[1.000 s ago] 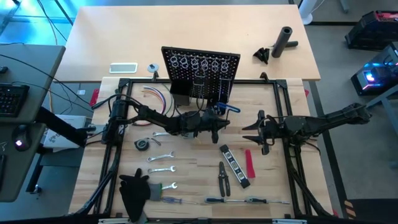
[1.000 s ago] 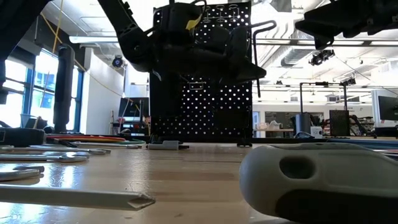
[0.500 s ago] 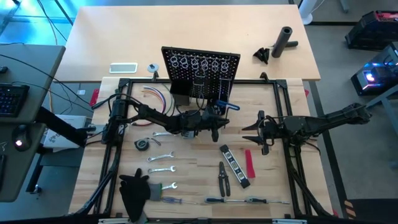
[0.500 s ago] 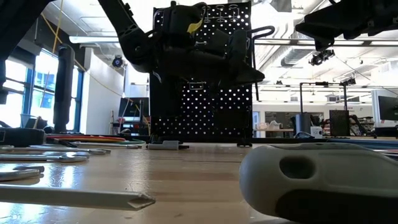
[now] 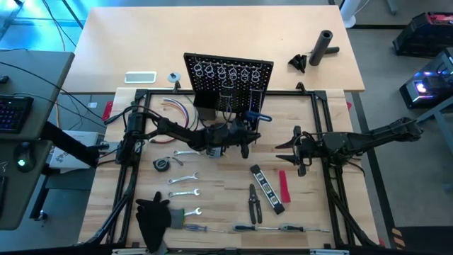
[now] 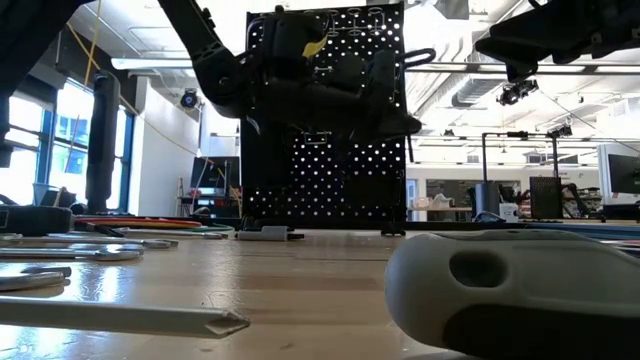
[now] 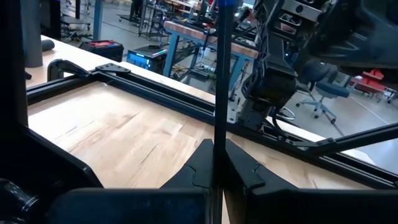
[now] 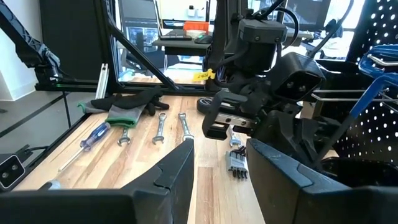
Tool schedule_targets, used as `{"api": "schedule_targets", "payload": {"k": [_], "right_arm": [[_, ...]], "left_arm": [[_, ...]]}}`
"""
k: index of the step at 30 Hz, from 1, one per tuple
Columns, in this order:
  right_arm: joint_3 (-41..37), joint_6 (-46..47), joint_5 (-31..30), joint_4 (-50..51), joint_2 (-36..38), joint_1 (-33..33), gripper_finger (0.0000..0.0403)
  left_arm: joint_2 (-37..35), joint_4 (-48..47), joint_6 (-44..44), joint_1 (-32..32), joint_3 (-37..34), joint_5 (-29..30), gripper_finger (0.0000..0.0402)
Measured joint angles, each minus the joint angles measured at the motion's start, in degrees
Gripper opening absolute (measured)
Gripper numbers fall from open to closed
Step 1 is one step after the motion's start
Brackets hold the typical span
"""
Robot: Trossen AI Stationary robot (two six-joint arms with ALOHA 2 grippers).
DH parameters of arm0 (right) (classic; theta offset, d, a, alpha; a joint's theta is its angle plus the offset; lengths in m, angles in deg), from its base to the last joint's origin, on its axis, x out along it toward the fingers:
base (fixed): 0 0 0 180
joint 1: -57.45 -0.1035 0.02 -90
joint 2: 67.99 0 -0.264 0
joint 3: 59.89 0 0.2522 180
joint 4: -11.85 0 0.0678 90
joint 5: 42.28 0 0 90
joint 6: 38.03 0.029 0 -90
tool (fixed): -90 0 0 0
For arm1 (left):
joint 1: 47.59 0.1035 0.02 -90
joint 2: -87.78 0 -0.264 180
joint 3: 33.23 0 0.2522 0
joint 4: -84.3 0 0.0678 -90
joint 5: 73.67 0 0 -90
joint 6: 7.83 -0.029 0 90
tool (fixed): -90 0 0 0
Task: Hang tools onto peg board
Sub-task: Hang the blue pick tool on the black pegboard
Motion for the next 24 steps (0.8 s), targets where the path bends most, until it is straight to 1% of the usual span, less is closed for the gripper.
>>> {"api": "schedule_targets", "payload": {"k": [10, 15, 24], "right_arm": [[0.0, 0.0, 0.0, 0.33, -0.02, 0.0, 0.0142], [0.0, 0.0, 0.0, 0.33, -0.02, 0.0, 0.0142], [-0.02, 0.92, -0.04, 0.33, -0.02, 0.02, 0.0142]], "left_arm": [[-0.03, -0.39, 2.51, 0.98, 0.0, -0.02, 0.0005], [-0.09, -1.65, 4.09, 1.58, 0.02, -0.12, 0.0014], [-0.09, -1.62, 5.33, 1.58, 0.02, -0.41, 0.0018]]}}
